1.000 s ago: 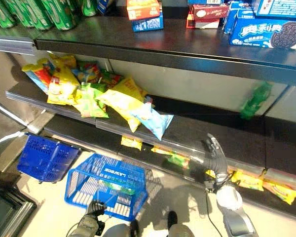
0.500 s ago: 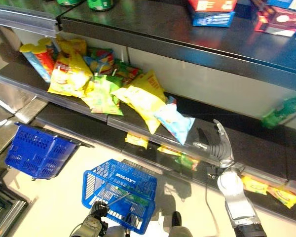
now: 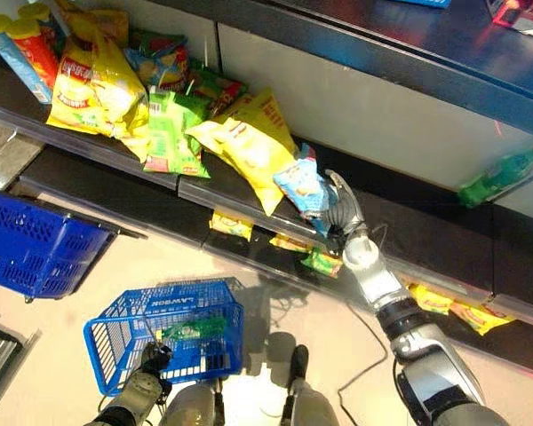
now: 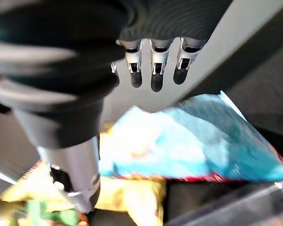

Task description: Pick up the snacks into the basket

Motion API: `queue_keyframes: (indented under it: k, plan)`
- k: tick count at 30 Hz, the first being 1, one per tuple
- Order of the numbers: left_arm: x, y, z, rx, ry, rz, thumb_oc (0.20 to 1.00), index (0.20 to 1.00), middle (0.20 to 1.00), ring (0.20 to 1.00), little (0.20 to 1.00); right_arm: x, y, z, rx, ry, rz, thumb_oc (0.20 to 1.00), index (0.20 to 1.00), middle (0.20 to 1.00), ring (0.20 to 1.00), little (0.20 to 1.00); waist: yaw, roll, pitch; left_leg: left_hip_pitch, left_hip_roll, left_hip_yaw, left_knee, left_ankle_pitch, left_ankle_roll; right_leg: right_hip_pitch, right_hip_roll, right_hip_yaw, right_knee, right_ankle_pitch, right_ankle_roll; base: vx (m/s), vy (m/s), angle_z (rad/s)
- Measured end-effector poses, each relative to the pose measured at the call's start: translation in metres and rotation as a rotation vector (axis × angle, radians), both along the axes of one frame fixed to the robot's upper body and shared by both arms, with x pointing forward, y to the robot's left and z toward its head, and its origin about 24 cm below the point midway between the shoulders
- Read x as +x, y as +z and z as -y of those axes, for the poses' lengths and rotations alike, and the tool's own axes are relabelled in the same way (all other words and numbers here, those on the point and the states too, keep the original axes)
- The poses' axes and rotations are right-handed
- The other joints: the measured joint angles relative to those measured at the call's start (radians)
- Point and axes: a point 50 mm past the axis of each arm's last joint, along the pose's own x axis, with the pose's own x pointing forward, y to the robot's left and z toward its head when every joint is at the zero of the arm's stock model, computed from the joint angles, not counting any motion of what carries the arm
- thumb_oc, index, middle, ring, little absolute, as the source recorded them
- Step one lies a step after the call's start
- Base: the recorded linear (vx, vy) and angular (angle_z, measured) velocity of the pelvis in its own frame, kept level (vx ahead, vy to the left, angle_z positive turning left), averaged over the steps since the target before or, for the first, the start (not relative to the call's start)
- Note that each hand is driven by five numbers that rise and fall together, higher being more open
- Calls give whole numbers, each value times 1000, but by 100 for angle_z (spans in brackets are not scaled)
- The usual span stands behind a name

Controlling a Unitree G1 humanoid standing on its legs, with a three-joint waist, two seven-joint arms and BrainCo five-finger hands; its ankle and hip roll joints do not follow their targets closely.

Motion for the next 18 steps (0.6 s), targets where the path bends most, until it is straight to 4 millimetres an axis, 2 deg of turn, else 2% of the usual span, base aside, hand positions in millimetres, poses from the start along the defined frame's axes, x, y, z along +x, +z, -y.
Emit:
queue_keyframes:
  k: [2,4,6,9,17,18]
  plan:
    - [6,3,0,4,-9,17,200,200,200,200,200,8,-2,5,-38,-29,-39,1000,1000,1000,1000,1000,10,2,13,-6,3,-7,0,4,0,0,3,-6,0,-3,-4,-17,-21,14]
    - [15,8,-1,8,-20,48,200,200,200,200,200,21,6,11,-57,-72,-51,1000,1000,1000,1000,1000,18,4,43,-10,5,-20,0,7,0,2,5,-27,0,-5,-9,-21,-30,18]
    - [26,13,4,-2,-40,73,200,200,200,200,200,32,16,27,-75,-159,-71,1000,1000,1000,1000,1000,25,16,58,-27,2,-44,0,11,-2,0,5,-31,0,-10,-16,-3,-6,25]
    - [27,13,4,-6,-32,81,200,200,200,200,200,35,18,31,-47,-199,-75,1000,1000,1000,1000,1000,38,22,66,-29,6,-53,1,14,-4,3,8,-44,0,-12,-19,24,-3,13]
    - [31,14,10,-30,-36,96,200,200,200,200,200,39,18,36,-1,-264,-89,1000,1000,1000,1000,1000,41,26,68,-42,1,-77,0,16,-7,3,4,-63,0,-21,-33,18,8,9]
    - [31,14,9,-35,-27,98,200,200,200,200,200,39,17,33,7,-265,-88,934,934,934,934,934,41,26,68,-42,2,-78,0,15,-9,3,5,-63,0,-21,-34,0,0,0]
